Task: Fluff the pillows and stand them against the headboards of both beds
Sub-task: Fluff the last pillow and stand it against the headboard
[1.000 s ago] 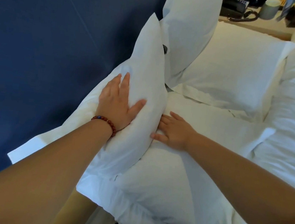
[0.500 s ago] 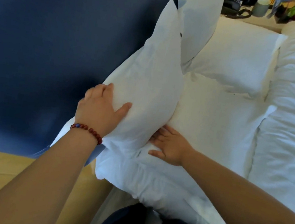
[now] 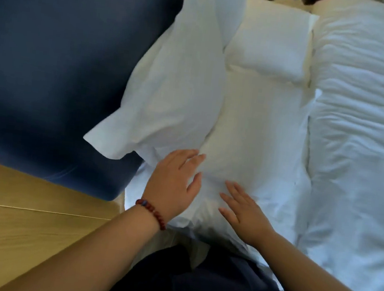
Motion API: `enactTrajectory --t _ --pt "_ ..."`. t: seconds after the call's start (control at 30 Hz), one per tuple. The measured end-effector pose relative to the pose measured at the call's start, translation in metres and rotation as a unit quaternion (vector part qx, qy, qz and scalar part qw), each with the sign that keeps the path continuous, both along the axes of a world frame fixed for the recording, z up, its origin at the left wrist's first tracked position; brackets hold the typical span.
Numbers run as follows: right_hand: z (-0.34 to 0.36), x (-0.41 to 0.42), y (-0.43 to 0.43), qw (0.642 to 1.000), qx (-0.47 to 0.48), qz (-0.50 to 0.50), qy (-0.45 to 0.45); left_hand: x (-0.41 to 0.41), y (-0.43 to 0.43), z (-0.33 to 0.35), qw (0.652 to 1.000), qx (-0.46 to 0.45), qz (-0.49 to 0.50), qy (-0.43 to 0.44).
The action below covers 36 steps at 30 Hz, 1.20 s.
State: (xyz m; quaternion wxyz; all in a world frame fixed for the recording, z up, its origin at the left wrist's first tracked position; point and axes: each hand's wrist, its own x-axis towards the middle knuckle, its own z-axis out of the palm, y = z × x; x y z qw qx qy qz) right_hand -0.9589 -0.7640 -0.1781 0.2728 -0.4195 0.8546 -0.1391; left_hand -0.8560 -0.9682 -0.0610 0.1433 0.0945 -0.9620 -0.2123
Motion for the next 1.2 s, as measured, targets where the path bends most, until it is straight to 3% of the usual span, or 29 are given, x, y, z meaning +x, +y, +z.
enactTrajectory --t 0.07,0.1,0.13,0.2,0.23,0.27,0.37,0.4,0.47,0.53,0.6,0.77,0.8,0.87,0.97,1.07,1.2 --pt "-0.004 0.013 0.006 0.996 0.003 -0.071 -0.063 0.006 0.007 -0.026 0.977 0.183 0.087 -0.07" --pt "-0.006 0.018 0.009 0.989 -0.002 -0.114 -0.09 0.009 0.008 -0.043 0.944 0.27 0.146 -0.12" --pt "-0.009 0.021 0.011 0.98 -0.011 -0.164 -0.11 0.011 0.008 -0.059 0.898 0.349 0.203 -0.173" --pt "-0.017 0.027 0.017 0.938 -0.044 -0.307 -0.152 0.012 0.005 -0.091 0.765 0.523 0.297 -0.229" --pt "-0.02 0.028 0.018 0.892 -0.074 -0.4 -0.196 0.009 0.004 -0.103 0.688 0.604 0.329 -0.232" --pt "-0.021 0.026 0.016 0.819 -0.121 -0.495 -0.263 0.004 0.004 -0.114 0.623 0.663 0.348 -0.226" --pt "-0.028 0.018 0.007 0.511 -0.292 -0.659 -0.469 -0.019 0.006 -0.14 0.529 0.74 0.366 -0.196" --pt "-0.03 0.015 0.003 0.444 -0.32 -0.668 -0.504 -0.028 0.009 -0.147 0.505 0.758 0.368 -0.185" --pt "-0.032 0.011 -0.005 0.356 -0.346 -0.685 -0.534 -0.043 0.016 -0.157 0.451 0.79 0.387 -0.15" --pt "-0.032 0.007 -0.013 0.308 -0.349 -0.703 -0.538 -0.051 0.022 -0.165 0.424 0.799 0.409 -0.121" --pt "-0.032 0.003 -0.016 0.279 -0.336 -0.716 -0.544 -0.051 0.025 -0.169 0.404 0.808 0.416 -0.105" --pt "-0.031 -0.004 -0.031 0.27 -0.283 -0.714 -0.581 -0.049 0.023 -0.166 0.344 0.835 0.428 -0.031" --pt "-0.032 -0.005 -0.035 0.267 -0.291 -0.714 -0.578 -0.049 0.023 -0.165 0.35 0.833 0.428 -0.024" --pt "-0.035 -0.006 -0.027 0.285 -0.29 -0.754 -0.516 -0.043 0.021 -0.163 0.393 0.809 0.436 -0.037" --pt "-0.051 0.003 0.025 0.372 -0.215 -0.802 -0.414 -0.027 0.015 -0.162 0.456 0.755 0.467 -0.065" --pt "-0.055 0.018 0.049 0.317 -0.247 -0.796 -0.452 -0.022 0.015 -0.155 0.436 0.781 0.439 -0.081" --pt "-0.048 0.025 0.003 0.325 -0.299 -0.698 -0.564 -0.019 0.019 -0.148 0.404 0.81 0.42 -0.068"
